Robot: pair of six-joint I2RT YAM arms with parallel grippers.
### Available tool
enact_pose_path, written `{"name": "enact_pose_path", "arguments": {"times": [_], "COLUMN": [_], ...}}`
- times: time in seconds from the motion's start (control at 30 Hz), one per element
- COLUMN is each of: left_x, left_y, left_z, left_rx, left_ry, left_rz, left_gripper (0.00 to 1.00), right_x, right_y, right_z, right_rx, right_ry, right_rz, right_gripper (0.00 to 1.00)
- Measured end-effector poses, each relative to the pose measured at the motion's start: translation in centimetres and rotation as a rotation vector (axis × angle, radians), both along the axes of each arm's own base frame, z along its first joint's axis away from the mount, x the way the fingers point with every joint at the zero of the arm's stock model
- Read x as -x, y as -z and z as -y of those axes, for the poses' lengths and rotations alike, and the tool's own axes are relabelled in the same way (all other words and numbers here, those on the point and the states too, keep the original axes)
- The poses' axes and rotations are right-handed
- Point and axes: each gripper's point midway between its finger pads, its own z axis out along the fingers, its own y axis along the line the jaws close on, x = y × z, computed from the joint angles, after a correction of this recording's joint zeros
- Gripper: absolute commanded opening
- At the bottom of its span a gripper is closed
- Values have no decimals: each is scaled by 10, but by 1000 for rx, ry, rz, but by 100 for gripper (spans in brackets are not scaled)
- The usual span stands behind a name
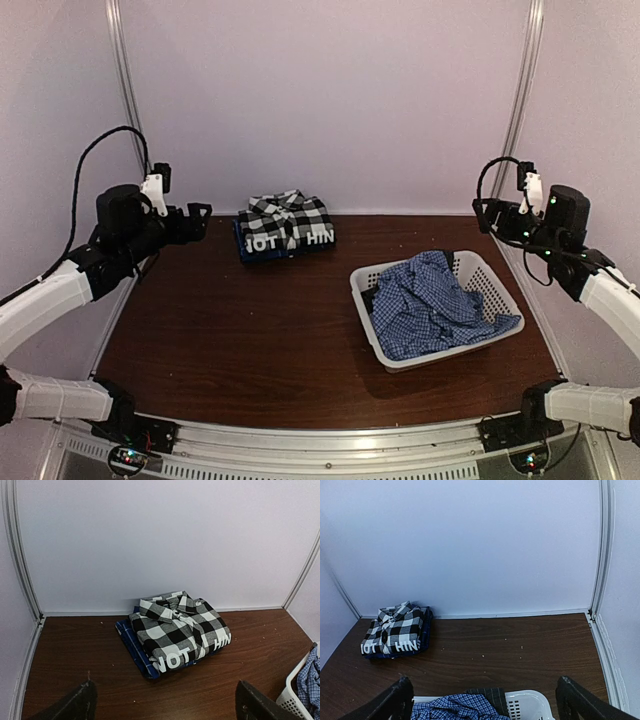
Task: Fold and stack the long sleeve shirts
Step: Move the square-folded shirt to the corner of the board.
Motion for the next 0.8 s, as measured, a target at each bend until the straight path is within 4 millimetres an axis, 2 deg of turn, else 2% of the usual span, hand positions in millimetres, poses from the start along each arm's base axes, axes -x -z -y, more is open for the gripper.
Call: {"name": "enact_pose_path", "arguments": {"times": [0.4, 0.6, 0.8], "left_x": [-2, -23, -56], "left_y": [3, 30, 66], "left_z": [1, 10, 34], "left_rx": [9, 1, 12], "left_ry": [-3, -12, 20], "left_rz": [-15, -124, -255], "left_gripper": [98, 98, 98], "right_x": [0, 1, 2], "right_y": [0, 6, 9], "right_z": [0, 1, -2], "right_rx": [-1, -3, -23], "right_ry": [0, 5, -10], "right_rz": [-1, -28, -37], "right_gripper": [100, 100, 100]}}
